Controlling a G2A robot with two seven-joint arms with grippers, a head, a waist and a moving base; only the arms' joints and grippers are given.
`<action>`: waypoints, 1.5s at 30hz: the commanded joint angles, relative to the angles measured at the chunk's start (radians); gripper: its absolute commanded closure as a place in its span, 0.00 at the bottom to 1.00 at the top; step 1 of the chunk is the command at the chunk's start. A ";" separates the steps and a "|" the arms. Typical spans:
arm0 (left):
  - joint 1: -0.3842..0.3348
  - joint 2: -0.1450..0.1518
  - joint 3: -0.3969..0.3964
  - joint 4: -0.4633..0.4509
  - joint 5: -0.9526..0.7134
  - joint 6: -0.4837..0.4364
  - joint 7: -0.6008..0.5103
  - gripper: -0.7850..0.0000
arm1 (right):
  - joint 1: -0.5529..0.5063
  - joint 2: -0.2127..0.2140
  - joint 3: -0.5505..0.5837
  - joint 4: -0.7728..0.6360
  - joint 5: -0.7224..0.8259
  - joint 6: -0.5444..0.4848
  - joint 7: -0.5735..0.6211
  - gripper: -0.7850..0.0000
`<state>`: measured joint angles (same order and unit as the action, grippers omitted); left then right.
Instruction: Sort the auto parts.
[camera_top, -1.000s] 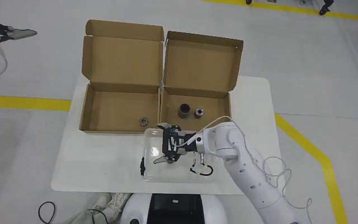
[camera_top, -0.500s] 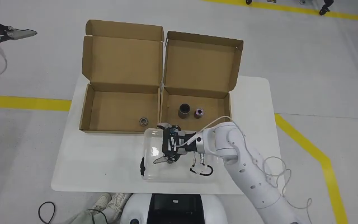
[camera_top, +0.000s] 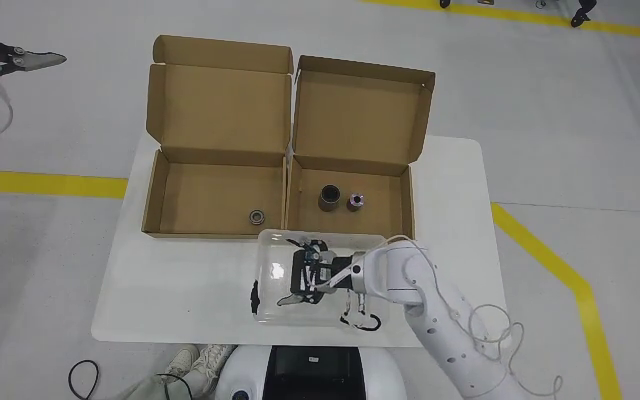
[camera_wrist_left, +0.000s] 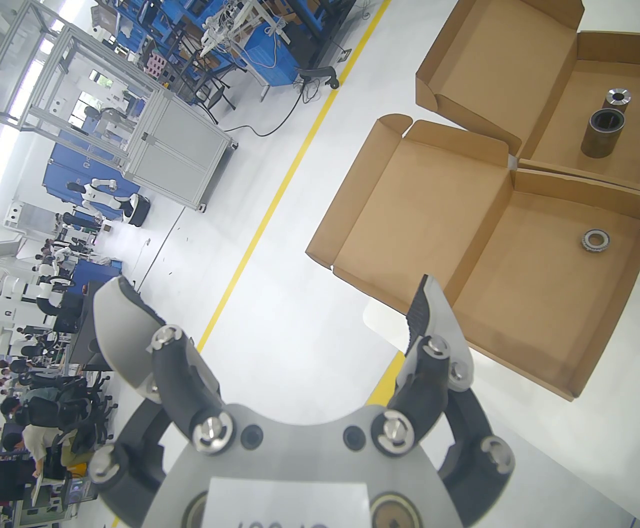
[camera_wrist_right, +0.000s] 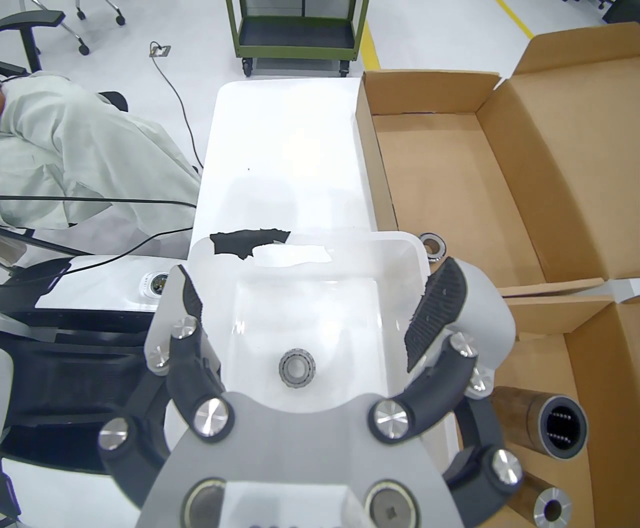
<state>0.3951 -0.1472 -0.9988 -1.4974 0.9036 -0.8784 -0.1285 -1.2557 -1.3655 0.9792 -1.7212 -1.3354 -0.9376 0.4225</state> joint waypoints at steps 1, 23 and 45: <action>0.000 0.000 0.000 0.000 0.000 0.000 0.000 0.00 | -0.022 0.007 0.014 -0.009 -0.022 0.016 -0.025 0.00; 0.000 0.000 0.000 0.000 0.000 0.000 0.000 0.00 | -0.026 0.040 -0.024 0.060 -0.087 0.009 0.018 0.39; 0.000 0.000 0.000 0.000 0.000 0.000 0.000 0.00 | 0.096 0.038 -0.144 0.217 -0.116 -0.012 0.053 0.42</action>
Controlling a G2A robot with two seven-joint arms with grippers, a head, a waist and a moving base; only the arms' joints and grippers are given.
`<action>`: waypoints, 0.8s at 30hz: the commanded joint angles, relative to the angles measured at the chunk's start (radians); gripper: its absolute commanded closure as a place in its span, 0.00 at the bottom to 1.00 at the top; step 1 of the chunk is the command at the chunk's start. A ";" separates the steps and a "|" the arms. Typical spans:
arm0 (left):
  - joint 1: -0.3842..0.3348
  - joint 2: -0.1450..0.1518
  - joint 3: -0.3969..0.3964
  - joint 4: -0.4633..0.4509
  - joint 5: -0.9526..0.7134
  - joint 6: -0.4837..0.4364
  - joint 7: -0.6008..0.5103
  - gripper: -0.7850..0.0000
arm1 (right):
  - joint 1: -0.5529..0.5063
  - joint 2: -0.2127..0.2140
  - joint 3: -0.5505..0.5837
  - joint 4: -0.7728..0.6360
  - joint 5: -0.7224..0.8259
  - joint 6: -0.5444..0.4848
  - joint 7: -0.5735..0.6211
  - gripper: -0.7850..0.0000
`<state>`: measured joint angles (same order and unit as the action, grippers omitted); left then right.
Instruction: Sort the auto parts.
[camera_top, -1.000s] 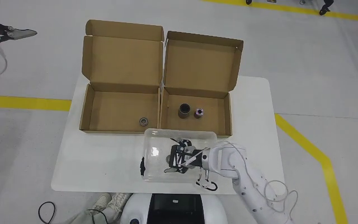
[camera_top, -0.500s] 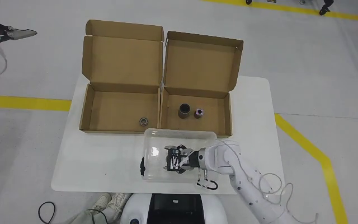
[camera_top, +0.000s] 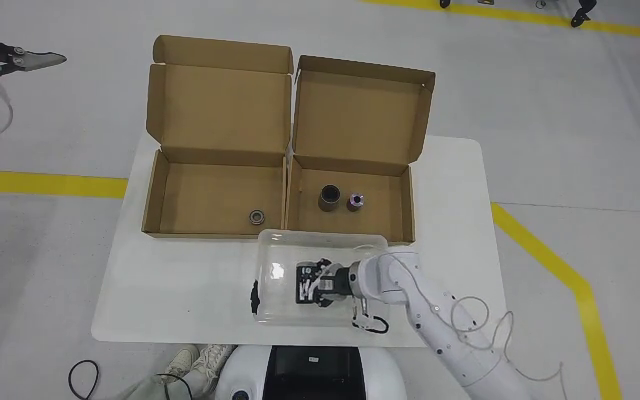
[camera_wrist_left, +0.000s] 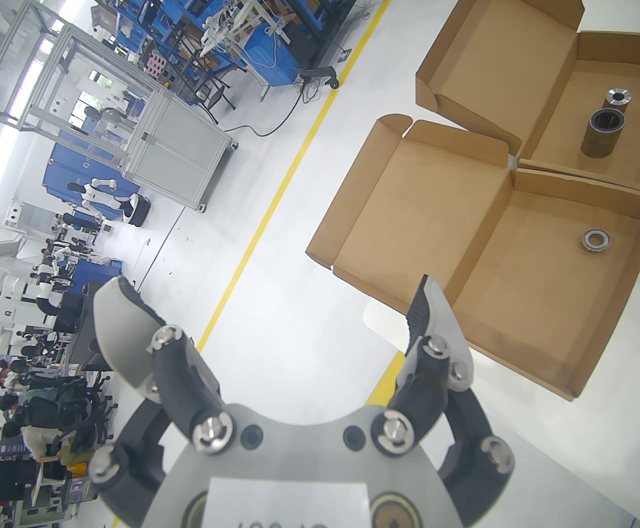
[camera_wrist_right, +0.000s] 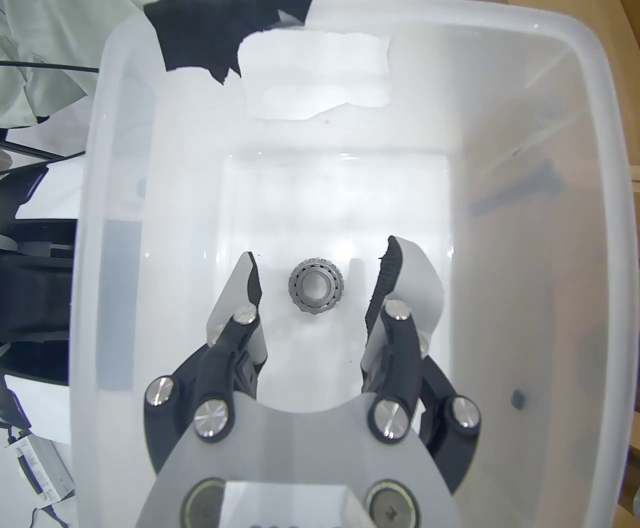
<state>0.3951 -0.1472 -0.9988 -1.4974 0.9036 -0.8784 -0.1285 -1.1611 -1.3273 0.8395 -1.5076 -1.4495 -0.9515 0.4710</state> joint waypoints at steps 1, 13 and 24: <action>0.000 0.000 0.000 0.000 0.000 0.000 0.000 0.00 | 0.002 -0.001 -0.009 0.005 -0.001 0.006 0.004 0.40; 0.000 0.000 0.000 0.000 0.000 0.000 0.000 0.00 | 0.006 0.007 -0.038 -0.014 -0.049 0.047 0.003 0.47; 0.000 0.000 0.000 0.000 0.000 0.000 0.000 0.00 | -0.009 0.025 -0.034 -0.080 -0.104 0.037 -0.142 0.44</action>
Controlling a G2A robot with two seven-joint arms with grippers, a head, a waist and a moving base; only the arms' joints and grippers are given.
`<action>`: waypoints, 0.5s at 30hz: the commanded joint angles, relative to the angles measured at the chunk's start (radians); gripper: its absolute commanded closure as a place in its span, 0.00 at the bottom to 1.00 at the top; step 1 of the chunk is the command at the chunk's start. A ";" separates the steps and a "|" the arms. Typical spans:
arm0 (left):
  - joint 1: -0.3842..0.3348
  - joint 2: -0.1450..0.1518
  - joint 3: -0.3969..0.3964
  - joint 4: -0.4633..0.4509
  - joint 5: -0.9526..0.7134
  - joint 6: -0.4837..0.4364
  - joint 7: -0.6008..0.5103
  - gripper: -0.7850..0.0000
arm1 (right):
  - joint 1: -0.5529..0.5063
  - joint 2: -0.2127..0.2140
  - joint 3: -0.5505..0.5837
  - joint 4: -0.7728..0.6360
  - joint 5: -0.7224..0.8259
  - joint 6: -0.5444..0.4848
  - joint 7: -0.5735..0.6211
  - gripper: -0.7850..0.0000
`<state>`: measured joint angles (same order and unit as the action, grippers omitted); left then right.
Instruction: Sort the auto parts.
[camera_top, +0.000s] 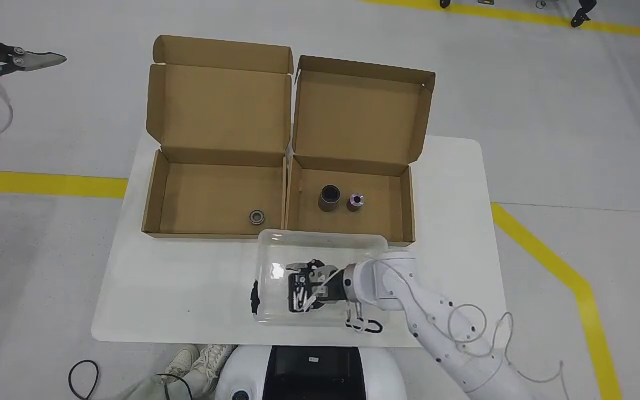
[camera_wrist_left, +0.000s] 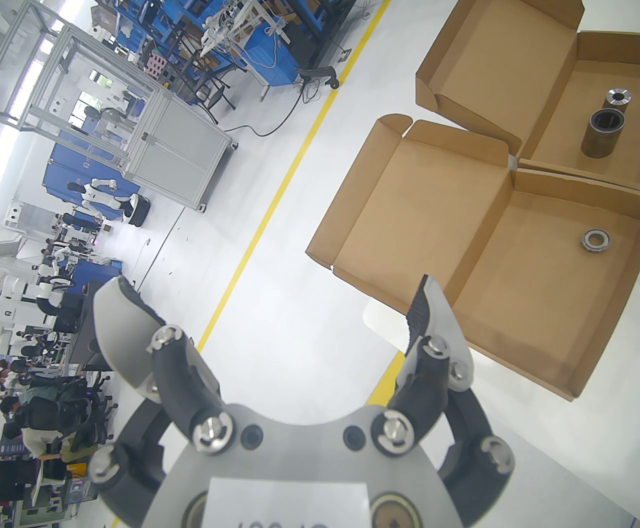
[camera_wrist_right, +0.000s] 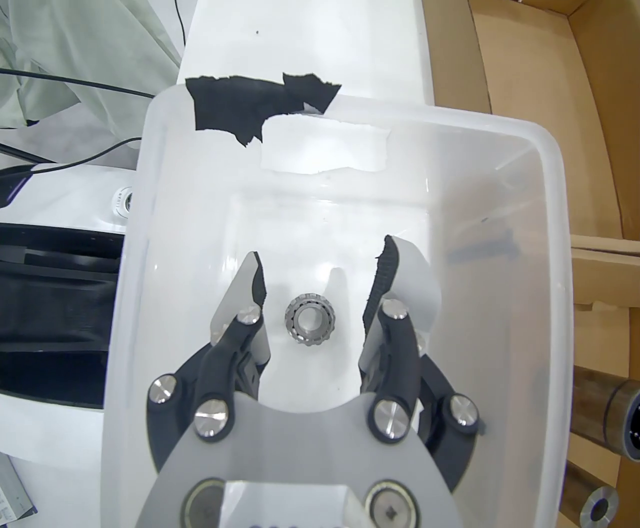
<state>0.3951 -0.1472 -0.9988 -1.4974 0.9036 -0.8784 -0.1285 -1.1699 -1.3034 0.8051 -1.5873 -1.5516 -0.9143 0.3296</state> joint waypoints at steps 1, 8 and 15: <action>0.000 0.000 0.000 0.000 0.000 0.000 0.000 0.00 | -0.001 0.002 0.002 -0.001 -0.004 0.001 -0.004 0.39; 0.000 0.000 0.000 0.000 0.000 0.000 0.000 0.00 | -0.002 0.005 0.005 0.002 -0.004 0.004 -0.010 0.00; 0.000 0.000 0.000 0.000 0.000 0.000 0.000 0.00 | -0.002 0.005 0.005 0.002 -0.004 0.004 -0.010 0.00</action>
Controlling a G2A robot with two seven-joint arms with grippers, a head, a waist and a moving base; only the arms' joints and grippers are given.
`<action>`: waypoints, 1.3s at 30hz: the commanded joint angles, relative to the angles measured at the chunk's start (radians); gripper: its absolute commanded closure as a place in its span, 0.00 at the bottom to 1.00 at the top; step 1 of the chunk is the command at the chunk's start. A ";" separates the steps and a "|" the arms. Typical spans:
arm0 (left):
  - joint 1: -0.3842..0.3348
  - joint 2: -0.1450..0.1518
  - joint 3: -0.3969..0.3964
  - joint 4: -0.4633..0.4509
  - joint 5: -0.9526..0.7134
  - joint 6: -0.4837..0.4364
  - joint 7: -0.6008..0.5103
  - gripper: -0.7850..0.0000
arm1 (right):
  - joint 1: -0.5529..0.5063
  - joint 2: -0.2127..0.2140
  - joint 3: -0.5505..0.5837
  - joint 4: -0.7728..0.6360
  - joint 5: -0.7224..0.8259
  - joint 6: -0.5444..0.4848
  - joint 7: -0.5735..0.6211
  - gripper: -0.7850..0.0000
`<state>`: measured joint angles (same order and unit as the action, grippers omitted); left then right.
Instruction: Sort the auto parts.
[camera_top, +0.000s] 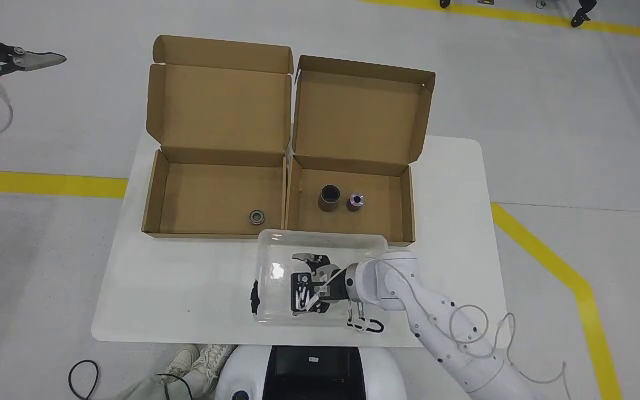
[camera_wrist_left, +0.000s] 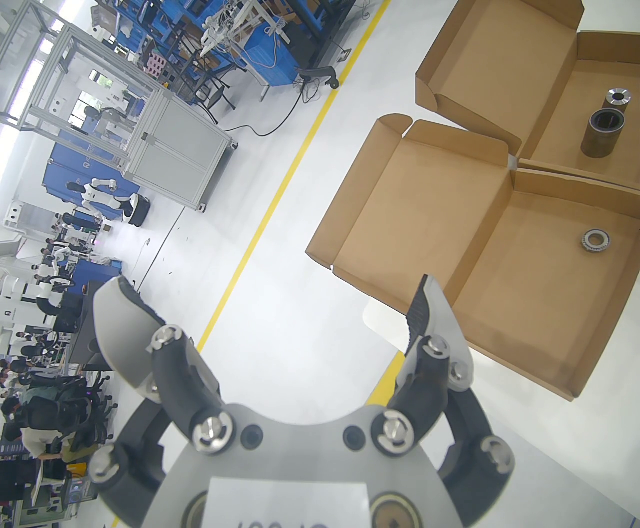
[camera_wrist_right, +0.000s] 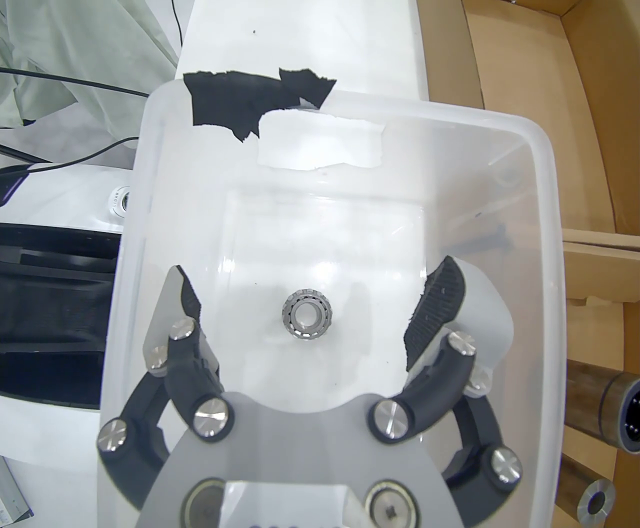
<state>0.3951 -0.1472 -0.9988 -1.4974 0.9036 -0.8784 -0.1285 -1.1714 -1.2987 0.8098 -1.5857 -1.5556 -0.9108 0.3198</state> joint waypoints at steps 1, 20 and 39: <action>0.000 0.000 0.000 0.000 0.000 0.000 0.000 0.00 | 0.000 0.000 0.000 0.000 0.000 0.000 0.000 0.00; 0.000 0.000 0.000 0.000 0.000 0.000 0.000 0.00 | 0.029 -0.003 -0.061 0.069 -0.035 0.015 -0.032 0.11; 0.000 0.000 0.000 0.000 0.000 0.000 0.000 0.00 | 0.025 0.006 -0.069 0.087 -0.054 0.059 0.033 0.41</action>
<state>0.3951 -0.1472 -0.9988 -1.4974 0.9036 -0.8784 -0.1285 -1.1471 -1.2923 0.7414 -1.5007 -1.6091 -0.8531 0.3543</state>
